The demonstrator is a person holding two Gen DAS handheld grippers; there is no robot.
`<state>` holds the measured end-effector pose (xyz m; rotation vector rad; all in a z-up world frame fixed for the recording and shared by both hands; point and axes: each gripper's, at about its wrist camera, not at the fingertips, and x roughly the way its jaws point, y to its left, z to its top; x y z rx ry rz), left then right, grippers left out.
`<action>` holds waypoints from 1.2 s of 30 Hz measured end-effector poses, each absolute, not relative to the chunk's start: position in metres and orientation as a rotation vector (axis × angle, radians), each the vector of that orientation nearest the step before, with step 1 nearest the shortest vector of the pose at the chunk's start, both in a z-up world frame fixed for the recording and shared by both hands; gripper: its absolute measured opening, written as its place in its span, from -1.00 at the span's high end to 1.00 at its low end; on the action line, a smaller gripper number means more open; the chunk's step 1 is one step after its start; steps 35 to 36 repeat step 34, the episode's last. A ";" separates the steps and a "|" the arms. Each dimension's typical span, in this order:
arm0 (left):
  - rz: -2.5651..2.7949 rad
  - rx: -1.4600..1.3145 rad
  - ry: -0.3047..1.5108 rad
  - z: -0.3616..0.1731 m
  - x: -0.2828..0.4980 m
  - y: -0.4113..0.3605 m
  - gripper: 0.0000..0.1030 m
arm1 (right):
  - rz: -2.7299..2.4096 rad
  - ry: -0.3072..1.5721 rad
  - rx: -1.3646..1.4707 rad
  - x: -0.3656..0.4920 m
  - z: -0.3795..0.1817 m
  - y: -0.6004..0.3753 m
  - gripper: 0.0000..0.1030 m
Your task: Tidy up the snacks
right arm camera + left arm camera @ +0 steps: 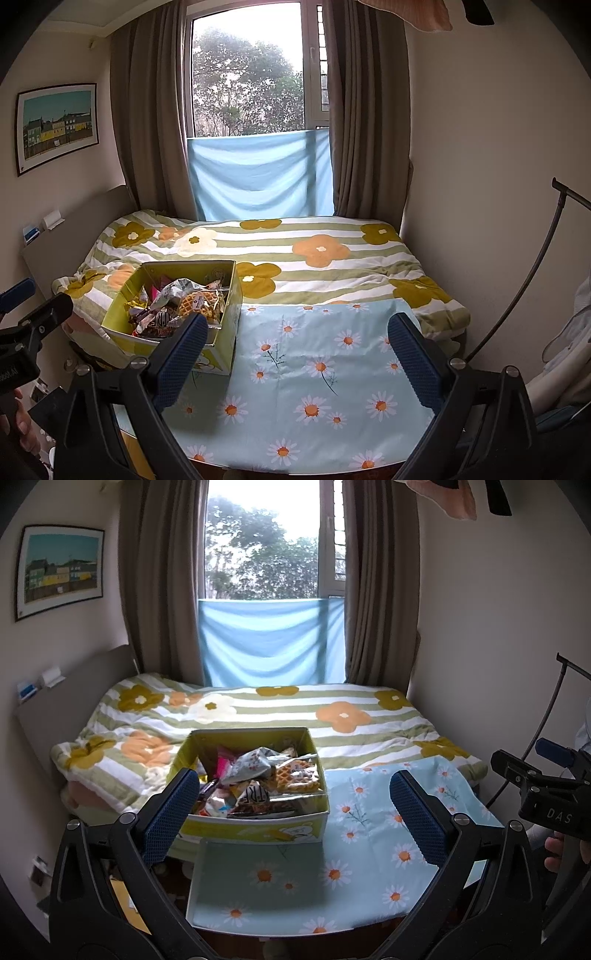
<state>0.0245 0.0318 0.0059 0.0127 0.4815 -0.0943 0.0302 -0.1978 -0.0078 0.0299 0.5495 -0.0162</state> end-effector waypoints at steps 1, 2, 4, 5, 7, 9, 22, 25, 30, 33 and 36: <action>-0.093 0.010 0.480 0.005 0.024 0.032 -0.99 | -0.016 0.550 0.030 0.030 -0.008 -0.198 -0.89; -0.092 0.008 0.481 0.005 0.024 0.032 -0.99 | -0.016 0.550 0.030 0.030 -0.008 -0.197 -0.89; -0.090 0.007 0.482 0.004 0.024 0.032 -0.99 | -0.016 0.552 0.029 0.030 -0.008 -0.198 -0.89; -0.089 0.007 0.483 0.004 0.024 0.033 -0.99 | -0.016 0.552 0.030 0.030 -0.007 -0.197 -0.89; -0.089 0.006 0.482 0.004 0.024 0.033 -0.99 | -0.017 0.553 0.031 0.031 -0.007 -0.197 -0.89; -0.089 0.006 0.482 0.005 0.024 0.033 -0.99 | -0.018 0.552 0.031 0.031 -0.007 -0.198 -0.89; -0.073 0.040 0.441 0.005 0.015 0.031 -0.99 | -0.022 0.556 0.032 0.032 -0.008 -0.194 -0.89; -0.053 0.070 0.404 0.009 0.010 0.028 -0.99 | -0.022 0.560 0.033 0.032 -0.008 -0.190 -0.89; -0.070 0.062 0.427 0.007 0.017 0.031 -0.99 | -0.016 0.570 0.032 0.037 -0.011 -0.180 -0.89; -0.069 0.060 0.445 0.001 0.022 0.036 -0.99 | -0.010 0.582 0.031 0.044 -0.014 -0.172 -0.89; -0.069 0.059 0.450 -0.001 0.023 0.038 -0.99 | -0.007 0.588 0.031 0.047 -0.016 -0.169 -0.89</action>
